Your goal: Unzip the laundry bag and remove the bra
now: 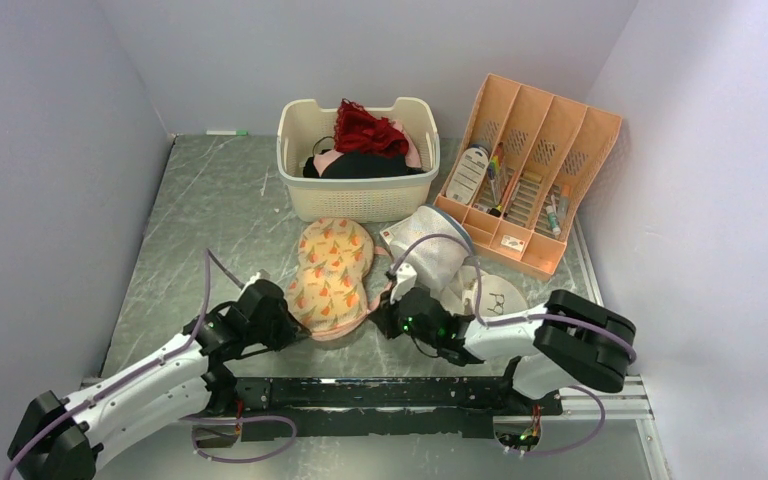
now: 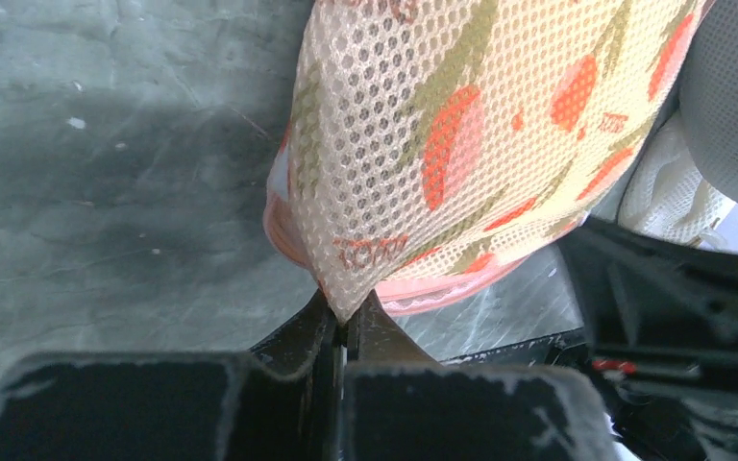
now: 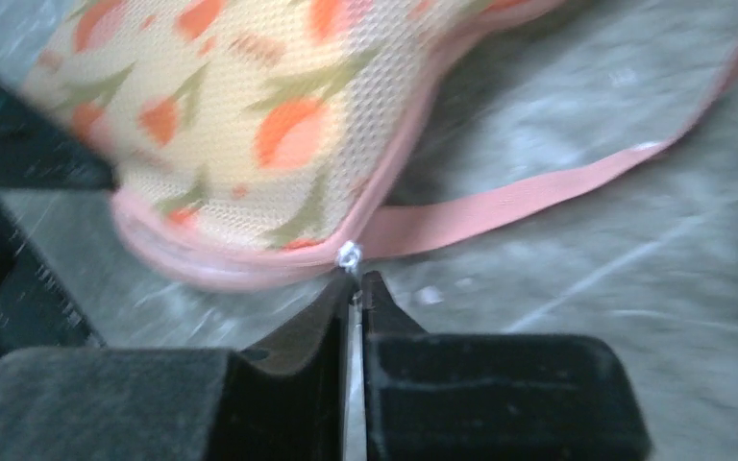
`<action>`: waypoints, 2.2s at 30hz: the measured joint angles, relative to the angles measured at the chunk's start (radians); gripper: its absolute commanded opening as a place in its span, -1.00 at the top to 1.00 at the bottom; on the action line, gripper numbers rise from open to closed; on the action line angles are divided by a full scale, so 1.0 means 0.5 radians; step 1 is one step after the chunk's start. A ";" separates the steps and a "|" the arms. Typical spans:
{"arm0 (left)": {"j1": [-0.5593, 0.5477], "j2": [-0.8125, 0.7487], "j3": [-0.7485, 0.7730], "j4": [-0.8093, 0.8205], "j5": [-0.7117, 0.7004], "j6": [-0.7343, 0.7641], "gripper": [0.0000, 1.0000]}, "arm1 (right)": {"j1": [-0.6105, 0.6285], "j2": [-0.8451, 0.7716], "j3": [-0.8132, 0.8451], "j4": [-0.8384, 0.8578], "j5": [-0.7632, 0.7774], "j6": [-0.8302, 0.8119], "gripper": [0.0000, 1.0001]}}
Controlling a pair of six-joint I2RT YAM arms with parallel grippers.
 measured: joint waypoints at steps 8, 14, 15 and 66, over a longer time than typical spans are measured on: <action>0.012 0.011 0.234 -0.303 -0.256 0.135 0.86 | -0.159 -0.153 0.003 -0.100 -0.171 -0.120 1.00; 0.030 0.211 0.311 -0.390 -0.392 0.224 0.58 | 0.090 0.011 0.041 -0.025 -0.218 -0.115 1.00; 0.033 0.248 0.312 -0.402 -0.406 0.225 0.42 | 0.128 0.054 0.058 -0.011 -0.227 -0.110 1.00; 0.042 -0.172 -0.144 0.154 0.093 -0.114 0.86 | -0.146 0.237 0.073 0.177 -0.078 0.018 1.00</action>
